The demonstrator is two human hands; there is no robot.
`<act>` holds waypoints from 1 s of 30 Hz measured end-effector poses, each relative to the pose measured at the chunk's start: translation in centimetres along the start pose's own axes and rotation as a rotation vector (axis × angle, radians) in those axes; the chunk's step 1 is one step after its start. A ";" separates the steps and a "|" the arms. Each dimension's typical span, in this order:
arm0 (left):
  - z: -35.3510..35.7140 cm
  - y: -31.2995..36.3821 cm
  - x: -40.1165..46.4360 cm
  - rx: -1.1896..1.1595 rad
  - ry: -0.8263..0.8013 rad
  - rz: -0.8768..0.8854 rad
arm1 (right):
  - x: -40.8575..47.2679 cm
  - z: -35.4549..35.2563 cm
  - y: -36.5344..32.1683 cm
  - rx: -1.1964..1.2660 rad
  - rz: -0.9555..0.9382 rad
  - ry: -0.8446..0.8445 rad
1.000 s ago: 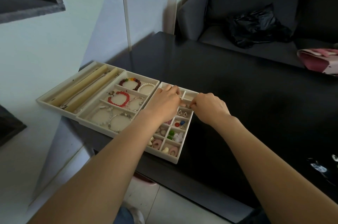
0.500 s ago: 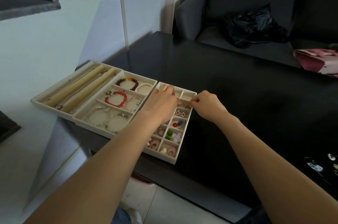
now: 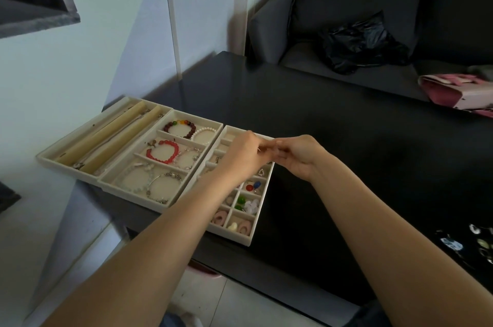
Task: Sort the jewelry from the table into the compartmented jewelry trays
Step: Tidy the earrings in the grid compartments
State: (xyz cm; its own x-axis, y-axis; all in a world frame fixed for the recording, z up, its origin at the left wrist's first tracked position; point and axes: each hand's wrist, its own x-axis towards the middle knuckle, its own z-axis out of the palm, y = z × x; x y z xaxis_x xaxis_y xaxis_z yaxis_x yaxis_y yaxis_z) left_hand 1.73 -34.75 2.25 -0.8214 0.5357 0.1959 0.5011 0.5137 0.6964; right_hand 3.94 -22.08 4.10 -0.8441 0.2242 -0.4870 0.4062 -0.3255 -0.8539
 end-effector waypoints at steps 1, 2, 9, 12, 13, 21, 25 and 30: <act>0.1 -0.2 0.1 -0.006 0.015 -0.003 | 0.1 0.0 0.1 -0.002 -0.002 0.009; 0.3 -0.2 0.2 -0.023 0.048 -0.005 | 0.2 -0.3 0.0 -0.005 -0.006 0.007; -0.7 -0.6 0.3 -0.057 0.235 -0.095 | -0.4 0.0 0.0 -0.221 -0.064 -0.096; -0.8 -0.9 0.6 -0.113 0.242 -0.222 | -0.3 -0.1 0.2 -0.382 -0.102 -0.053; -0.9 -1.1 0.7 -0.149 0.245 -0.257 | -0.2 -0.1 0.2 -0.420 -0.114 -0.042; -1.0 -1.4 0.8 -0.403 0.230 -0.380 | 0.6 -0.6 0.4 -0.660 -0.243 0.073; -0.7 -1.4 0.8 -0.370 0.212 -0.365 | 1.2 -0.9 0.8 -0.830 -0.350 0.131; -0.1 -1.5 0.7 -0.192 0.225 -0.297 | 1.4 -1.1 1.0 -0.981 -0.432 0.146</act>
State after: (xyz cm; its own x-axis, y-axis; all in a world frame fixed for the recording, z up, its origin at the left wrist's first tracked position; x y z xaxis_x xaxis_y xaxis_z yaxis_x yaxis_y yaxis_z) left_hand 0.39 -35.20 1.42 -0.9723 0.2121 0.0987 0.1913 0.4781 0.8572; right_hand 3.59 -21.13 2.35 -0.9597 0.2718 -0.0718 0.2422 0.6698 -0.7020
